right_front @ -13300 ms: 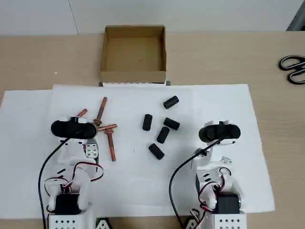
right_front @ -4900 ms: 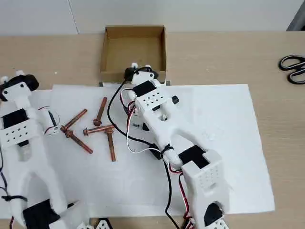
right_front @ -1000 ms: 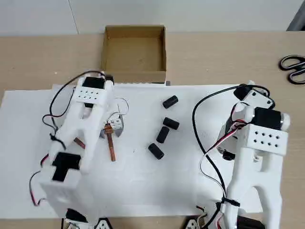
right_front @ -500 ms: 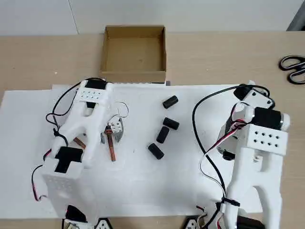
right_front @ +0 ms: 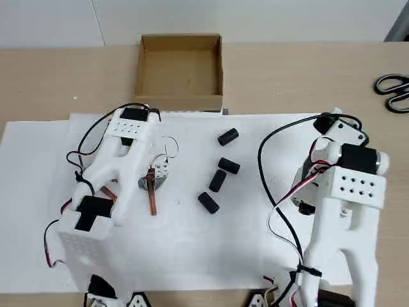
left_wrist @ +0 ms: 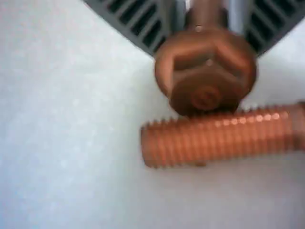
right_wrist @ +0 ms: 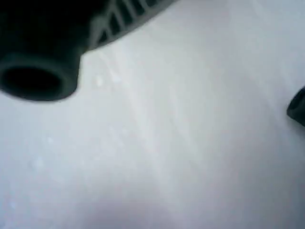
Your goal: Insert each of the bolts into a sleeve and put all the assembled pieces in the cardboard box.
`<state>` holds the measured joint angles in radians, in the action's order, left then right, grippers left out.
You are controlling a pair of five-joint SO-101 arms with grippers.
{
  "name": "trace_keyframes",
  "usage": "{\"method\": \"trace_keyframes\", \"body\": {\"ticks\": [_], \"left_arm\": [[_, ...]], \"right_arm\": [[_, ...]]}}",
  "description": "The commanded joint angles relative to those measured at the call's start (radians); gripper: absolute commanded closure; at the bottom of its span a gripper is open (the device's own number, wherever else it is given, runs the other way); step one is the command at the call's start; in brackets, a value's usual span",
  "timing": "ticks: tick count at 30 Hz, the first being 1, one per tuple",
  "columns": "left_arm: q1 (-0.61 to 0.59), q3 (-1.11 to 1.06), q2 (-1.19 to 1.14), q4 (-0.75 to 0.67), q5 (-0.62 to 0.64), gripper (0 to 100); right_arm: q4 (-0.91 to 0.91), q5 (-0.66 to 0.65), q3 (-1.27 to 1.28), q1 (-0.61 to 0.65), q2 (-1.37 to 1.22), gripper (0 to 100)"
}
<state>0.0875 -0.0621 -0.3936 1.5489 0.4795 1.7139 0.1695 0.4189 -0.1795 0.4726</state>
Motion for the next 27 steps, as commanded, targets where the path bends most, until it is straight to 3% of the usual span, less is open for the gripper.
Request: {"method": "trace_keyframes", "body": {"ticks": [1, 6, 14, 19, 23, 27], "left_arm": [[-0.012, 0.012, 0.011, 0.025, -0.003, 99], [0.003, 0.143, 0.011, 0.199, -0.006, 99], [0.015, 0.285, 0.204, 0.203, -0.034, 99], [0.094, 0.277, 0.416, 0.204, -0.037, 99], [0.176, 0.231, 0.591, 0.204, -0.141, 99], [0.227, 0.153, 0.773, 0.195, -0.158, 99]], "right_arm": [[0.008, -0.005, -0.009, -0.012, 0.031, 99.6], [0.013, -0.009, -0.060, 0.013, 0.068, 99.6], [0.008, -0.011, -0.147, 0.242, 0.239, 99.6], [0.015, -0.012, -0.146, 0.306, 0.343, 99.6], [0.018, -0.012, -0.144, 0.369, 0.443, 99.6], [0.013, -0.012, -0.129, 0.470, 0.565, 99.5]]}}
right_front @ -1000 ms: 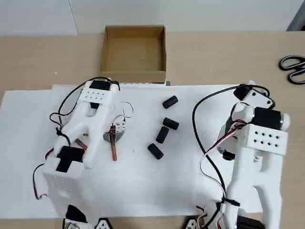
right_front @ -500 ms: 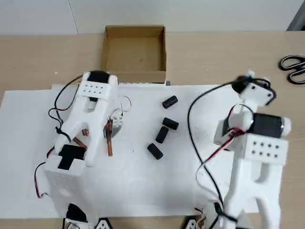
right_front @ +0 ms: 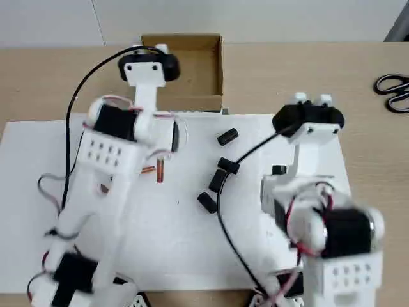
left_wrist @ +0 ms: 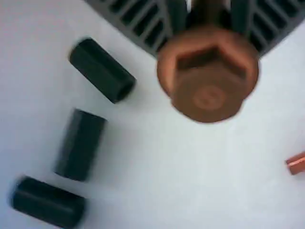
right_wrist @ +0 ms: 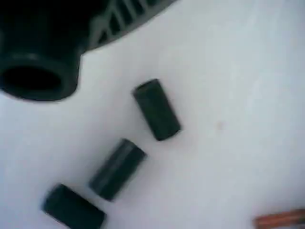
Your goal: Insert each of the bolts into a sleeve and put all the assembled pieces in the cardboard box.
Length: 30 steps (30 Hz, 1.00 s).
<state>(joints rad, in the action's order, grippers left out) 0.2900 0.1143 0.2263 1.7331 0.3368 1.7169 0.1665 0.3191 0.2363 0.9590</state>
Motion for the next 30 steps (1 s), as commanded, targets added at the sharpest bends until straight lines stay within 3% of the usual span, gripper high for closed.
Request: {"method": "trace_keyframes", "body": {"ticks": [1, 5, 15, 23, 30], "left_arm": [[0.026, -0.054, 0.192, -0.005, -0.015, 99], [0.020, -0.211, 0.336, -0.124, -0.003, 99], [0.029, -0.645, 0.761, -0.474, 0.267, 99], [0.029, -1.027, 1.138, -0.798, 0.328, 99], [0.031, -1.241, 1.390, -0.833, 0.330, 99]], "right_arm": [[0.007, -0.009, -0.003, 0.077, 0.107, 99.5], [-0.001, -0.002, 0.133, 0.136, 0.239, 99.5], [-0.203, -0.006, 0.440, 0.255, 0.625, 99.6], [-0.294, -0.003, 0.589, 0.351, 0.730, 99.6], [-0.355, -0.009, 0.709, 0.498, 0.731, 99.6]]}}
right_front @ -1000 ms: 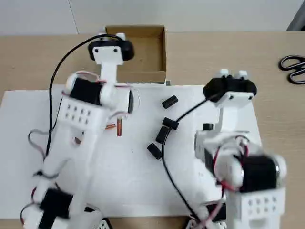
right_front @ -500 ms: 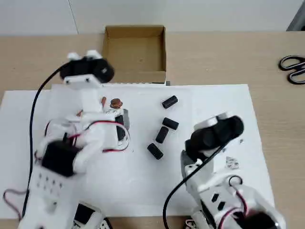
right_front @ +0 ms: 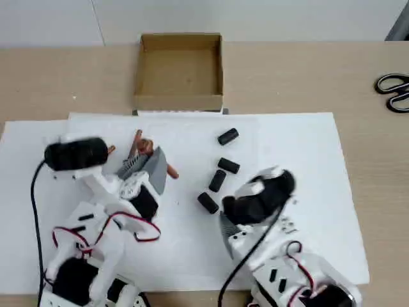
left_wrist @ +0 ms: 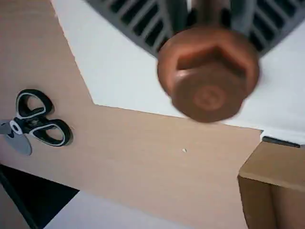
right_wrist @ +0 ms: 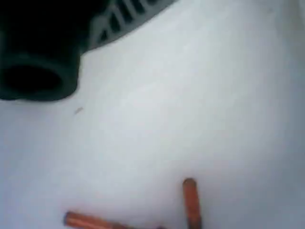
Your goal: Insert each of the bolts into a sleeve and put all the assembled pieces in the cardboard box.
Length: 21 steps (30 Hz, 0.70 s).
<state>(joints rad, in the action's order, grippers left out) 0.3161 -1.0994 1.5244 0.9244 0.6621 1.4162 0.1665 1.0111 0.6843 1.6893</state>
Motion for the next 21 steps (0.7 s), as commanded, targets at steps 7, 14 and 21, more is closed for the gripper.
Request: {"method": "trace_keyframes", "body": {"ticks": [7, 14, 21], "left_arm": [[0.005, -0.050, 0.204, 0.058, 0.005, 99], [0.008, -0.044, 0.218, 0.069, 0.005, 99], [0.132, 0.024, 0.215, 0.164, 0.005, 99]], "right_arm": [[-0.117, -0.124, 0.137, 0.160, 0.004, 99.6], [-0.171, -0.224, 0.210, 0.168, 0.005, 99.6], [-0.265, -0.256, 0.224, 0.166, 0.005, 99.6]]}}
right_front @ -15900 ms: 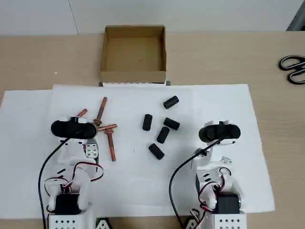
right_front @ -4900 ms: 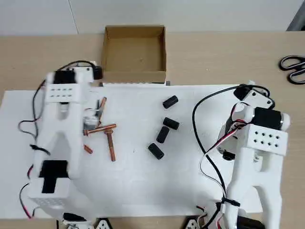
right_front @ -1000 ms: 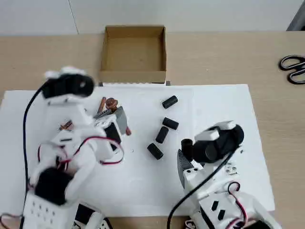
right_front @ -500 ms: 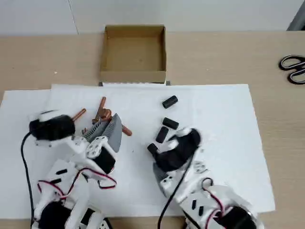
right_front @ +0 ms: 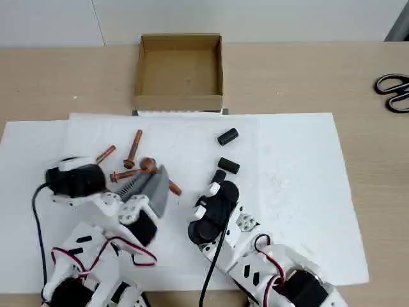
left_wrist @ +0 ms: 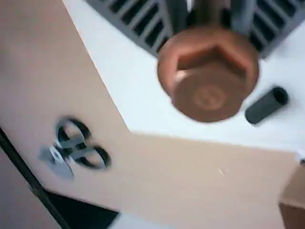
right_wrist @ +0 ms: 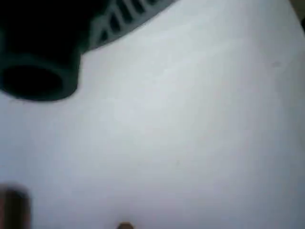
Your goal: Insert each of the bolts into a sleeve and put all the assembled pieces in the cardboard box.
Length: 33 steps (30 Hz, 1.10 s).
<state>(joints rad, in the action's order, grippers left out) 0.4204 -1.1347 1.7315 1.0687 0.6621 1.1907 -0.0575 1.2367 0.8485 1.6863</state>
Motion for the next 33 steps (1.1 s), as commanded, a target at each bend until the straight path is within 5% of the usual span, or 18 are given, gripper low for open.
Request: {"method": "trace_keyframes", "body": {"ticks": [1, 33], "left_arm": [[0.029, 0.064, 0.008, 0.028, 0.002, 99], [0.127, 0.047, 0.005, 0.044, 0.002, 99]], "right_arm": [[-0.039, -0.043, 0.000, 0.001, 0.008, 99.6], [-0.119, -0.051, -0.002, 0.002, 0.007, 99.6]]}}
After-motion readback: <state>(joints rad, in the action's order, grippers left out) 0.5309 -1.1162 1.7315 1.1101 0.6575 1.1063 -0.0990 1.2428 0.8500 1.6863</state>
